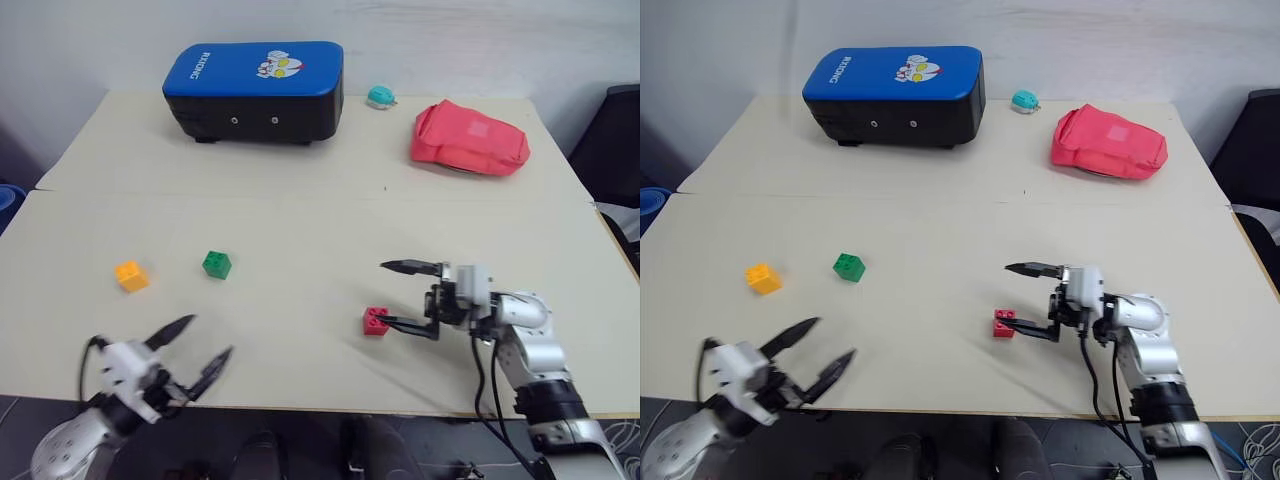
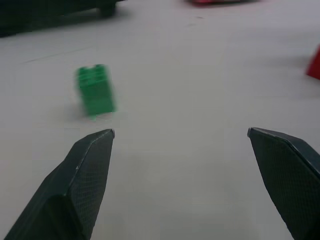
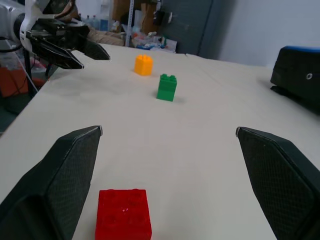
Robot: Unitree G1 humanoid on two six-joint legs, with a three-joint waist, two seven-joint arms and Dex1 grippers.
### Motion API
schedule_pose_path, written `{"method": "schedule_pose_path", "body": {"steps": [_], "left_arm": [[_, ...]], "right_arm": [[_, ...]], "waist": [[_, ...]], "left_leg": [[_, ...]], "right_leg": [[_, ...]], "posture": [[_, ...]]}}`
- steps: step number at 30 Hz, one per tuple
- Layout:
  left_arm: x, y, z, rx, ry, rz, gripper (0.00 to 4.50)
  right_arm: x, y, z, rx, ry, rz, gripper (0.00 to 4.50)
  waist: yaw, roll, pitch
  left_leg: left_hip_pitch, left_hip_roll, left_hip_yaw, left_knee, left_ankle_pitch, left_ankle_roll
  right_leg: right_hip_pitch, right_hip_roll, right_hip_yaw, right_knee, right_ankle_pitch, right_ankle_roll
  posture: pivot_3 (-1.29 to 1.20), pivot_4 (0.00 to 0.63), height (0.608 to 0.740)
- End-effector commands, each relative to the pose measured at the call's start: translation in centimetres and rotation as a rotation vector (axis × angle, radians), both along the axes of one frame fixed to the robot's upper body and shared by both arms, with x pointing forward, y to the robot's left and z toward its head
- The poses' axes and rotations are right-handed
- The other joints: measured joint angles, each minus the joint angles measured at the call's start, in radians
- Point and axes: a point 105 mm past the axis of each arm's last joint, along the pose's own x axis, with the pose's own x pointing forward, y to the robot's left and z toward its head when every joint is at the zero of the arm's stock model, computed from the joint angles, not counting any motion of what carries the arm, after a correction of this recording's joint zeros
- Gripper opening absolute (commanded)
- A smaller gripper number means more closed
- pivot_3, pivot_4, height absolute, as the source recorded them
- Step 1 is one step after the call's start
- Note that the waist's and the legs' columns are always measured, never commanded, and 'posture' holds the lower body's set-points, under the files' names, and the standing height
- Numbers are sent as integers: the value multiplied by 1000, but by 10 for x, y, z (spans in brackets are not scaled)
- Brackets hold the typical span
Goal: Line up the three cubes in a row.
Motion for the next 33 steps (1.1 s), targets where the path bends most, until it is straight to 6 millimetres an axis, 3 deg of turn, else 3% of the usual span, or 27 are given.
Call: {"method": "schedule_pose_path", "body": {"steps": [1, 4, 7, 13, 17, 21, 28, 33], "left_arm": [[-28, 41, 4, -23, -17, 213, 4500], [-33, 45, 6, -58, -26, 252, 4500], [-18, 31, 15, -102, -61, 201, 4500], [67, -15, 54, -230, -144, 140, 4500], [118, -31, 57, -239, -86, 185, 4500], [154, -50, 43, -186, 26, 164, 4500], [157, -65, 27, -140, 121, 126, 4500], [149, -64, 14, -118, 169, 141, 3309]], "right_arm": [[-8, -27, 4, 54, -7, -111, 4431], [-18, -46, -6, 73, 104, -109, 4431], [-8, -59, -6, 77, 30, -231, 4431], [-13, -31, 8, 110, -50, -143, 4431], [-12, -16, 15, 124, -72, -113, 4431], [-11, -12, 16, 125, -75, -114, 4431], [-10, -11, 20, 125, -91, -135, 4431], [-10, -12, 19, 123, -94, -154, 4500]], "waist": [[6, 0, 0], [12, 0, 1], [16, -1, 1], [27, -1, 1], [16, 0, 1], [19, -1, 1], [20, -1, 1], [20, -1, 1]], "left_leg": [[0, 0, 0, 0, -1, 1], [0, -1, 1, 2, -2, 2], [0, -1, 1, 2, -2, 4], [0, -1, 1, 2, 0, 3], [0, -1, 2, 2, 1, 1], [0, -1, 3, 2, 4, -3], [0, 0, 3, 2, 5, -5], [0, -1, 3, 2, 5, -5]], "right_leg": [[0, 0, 0, -1, 0, 0], [1, 0, 0, -3, 1, 1], [2, -1, 1, -5, 2, 0], [3, 0, 1, -3, 4, 2], [2, 0, 1, -3, 5, 3], [2, 1, 1, -3, 5, 4], [1, 1, 1, -3, 5, 4], [1, 1, 1, -2, 5, 4]], "posture": [[0, 150, 740], [0, 150, 740], [0, 150, 740], [0, 150, 740], [0, 150, 740], [0, 150, 740], [0, 150, 740], [0, 150, 740]]}}
